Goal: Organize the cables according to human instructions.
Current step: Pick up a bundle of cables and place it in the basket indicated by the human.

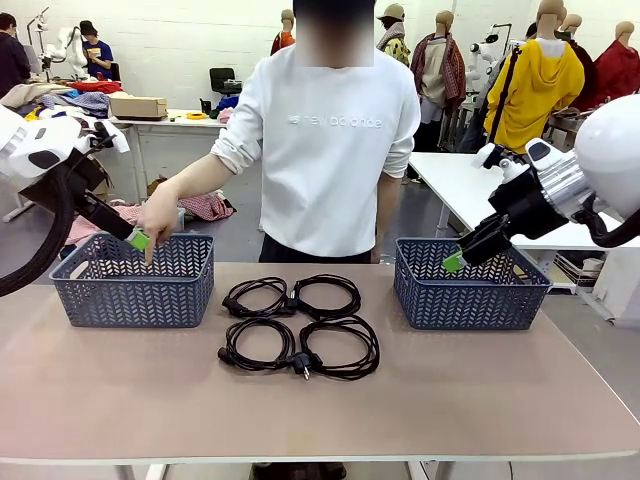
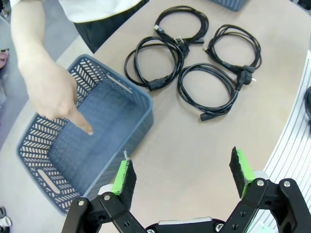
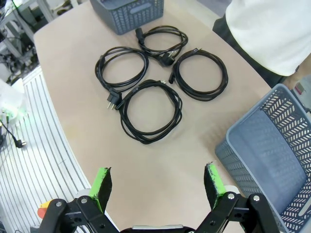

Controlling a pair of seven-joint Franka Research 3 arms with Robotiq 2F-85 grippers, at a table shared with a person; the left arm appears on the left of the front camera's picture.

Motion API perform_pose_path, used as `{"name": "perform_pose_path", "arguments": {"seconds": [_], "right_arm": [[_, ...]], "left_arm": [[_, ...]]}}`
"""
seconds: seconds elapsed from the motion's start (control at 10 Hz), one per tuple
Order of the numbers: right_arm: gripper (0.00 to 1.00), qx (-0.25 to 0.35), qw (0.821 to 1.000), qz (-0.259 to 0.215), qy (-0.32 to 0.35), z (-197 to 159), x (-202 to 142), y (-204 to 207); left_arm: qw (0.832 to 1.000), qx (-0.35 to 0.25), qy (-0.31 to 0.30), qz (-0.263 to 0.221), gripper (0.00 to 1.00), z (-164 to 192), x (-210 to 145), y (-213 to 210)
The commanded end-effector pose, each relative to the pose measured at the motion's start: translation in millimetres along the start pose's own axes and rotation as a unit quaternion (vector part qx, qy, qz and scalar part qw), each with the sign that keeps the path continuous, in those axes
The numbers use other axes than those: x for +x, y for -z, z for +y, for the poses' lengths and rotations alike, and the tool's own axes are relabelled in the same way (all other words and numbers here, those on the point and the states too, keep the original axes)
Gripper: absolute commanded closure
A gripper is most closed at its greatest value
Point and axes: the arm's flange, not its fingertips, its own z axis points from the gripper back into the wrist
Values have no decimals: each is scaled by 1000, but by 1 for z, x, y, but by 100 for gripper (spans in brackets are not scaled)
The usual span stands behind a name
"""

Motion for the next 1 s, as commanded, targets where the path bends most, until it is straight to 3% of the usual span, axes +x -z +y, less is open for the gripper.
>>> {"name": "perform_pose_path", "arguments": {"seconds": [0.0,0.7,0.9], "right_arm": [[0,6,1000,-7,1,-1,1,1],[0,6,1000,-7,1,-1,1,1],[0,6,1000,-7,1,-1,1,1]], "left_arm": [[1000,-3,0,-1,0,0,-2,-1],[1000,0,0,0,0,0,0,0],[998,-13,52,39,0,-8,24,19]]}}
